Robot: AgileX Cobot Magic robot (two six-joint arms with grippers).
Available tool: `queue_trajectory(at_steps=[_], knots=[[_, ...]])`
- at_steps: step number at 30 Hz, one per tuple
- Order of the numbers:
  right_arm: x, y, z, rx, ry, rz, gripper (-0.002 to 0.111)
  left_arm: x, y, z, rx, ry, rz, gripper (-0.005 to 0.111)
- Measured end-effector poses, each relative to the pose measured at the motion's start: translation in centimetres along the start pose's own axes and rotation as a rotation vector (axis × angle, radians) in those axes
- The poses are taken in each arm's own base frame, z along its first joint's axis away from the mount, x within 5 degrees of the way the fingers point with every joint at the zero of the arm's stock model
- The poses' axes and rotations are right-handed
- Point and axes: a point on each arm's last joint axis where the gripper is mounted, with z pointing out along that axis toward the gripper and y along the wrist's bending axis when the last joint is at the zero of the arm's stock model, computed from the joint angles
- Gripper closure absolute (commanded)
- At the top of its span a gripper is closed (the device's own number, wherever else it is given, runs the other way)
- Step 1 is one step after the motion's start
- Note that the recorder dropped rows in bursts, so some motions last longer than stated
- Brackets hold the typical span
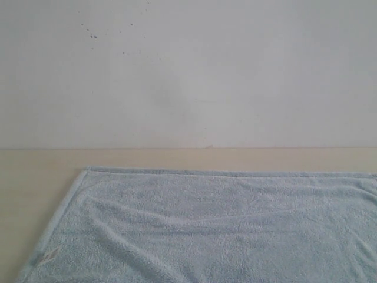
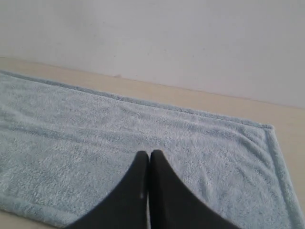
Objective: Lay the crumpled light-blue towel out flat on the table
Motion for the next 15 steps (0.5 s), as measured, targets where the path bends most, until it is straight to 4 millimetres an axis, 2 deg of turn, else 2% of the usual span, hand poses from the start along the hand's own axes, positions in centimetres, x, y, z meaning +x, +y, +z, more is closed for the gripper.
queue_trajectory(at_steps=[15], knots=[[-0.46, -0.49, 0.05, 0.054, -0.089, 0.06, 0.109, -0.16, -0.06, 0.0, 0.007, -0.018, 0.0, 0.103]])
